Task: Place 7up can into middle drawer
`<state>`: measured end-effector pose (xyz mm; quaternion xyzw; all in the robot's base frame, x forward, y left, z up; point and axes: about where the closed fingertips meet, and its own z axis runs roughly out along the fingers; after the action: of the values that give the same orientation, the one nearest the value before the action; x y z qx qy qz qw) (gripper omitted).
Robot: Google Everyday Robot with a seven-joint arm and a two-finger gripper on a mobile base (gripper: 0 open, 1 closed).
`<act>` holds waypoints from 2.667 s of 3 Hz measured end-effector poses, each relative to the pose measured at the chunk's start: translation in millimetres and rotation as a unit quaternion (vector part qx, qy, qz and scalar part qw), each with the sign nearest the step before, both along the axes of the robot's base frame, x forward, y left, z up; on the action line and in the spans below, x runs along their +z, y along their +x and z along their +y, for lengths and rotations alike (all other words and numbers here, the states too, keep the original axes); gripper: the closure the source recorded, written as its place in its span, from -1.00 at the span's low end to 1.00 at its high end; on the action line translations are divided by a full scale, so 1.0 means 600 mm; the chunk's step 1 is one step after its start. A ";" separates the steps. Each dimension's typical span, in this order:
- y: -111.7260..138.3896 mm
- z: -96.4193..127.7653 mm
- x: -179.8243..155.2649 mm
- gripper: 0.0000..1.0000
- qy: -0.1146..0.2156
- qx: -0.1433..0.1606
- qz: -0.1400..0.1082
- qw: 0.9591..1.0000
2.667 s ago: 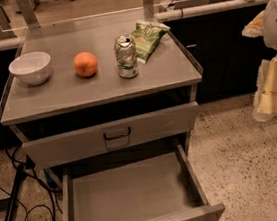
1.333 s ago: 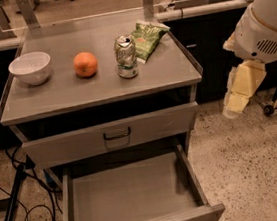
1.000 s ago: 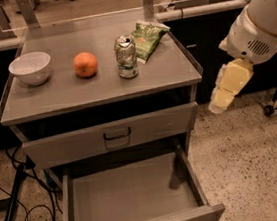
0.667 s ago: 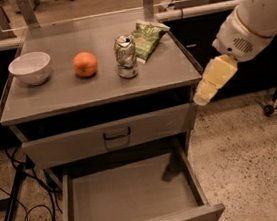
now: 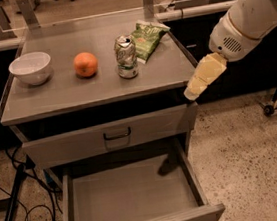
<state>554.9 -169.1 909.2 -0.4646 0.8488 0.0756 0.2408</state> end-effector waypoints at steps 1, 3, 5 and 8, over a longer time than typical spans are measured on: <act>0.010 0.023 -0.003 -1.00 0.026 -0.001 -0.002 1.000; 0.080 0.100 0.004 -1.00 0.114 -0.007 -0.032 0.993; 0.106 0.125 -0.009 -1.00 0.147 -0.014 -0.040 0.988; 0.168 0.218 -0.036 -1.00 0.234 -0.001 -0.035 0.972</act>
Offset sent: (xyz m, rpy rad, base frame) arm 0.0459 0.0563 0.0068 0.2152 -0.0590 -0.0290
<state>655.9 -38.4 887.3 -0.3971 0.7989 0.2555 0.3725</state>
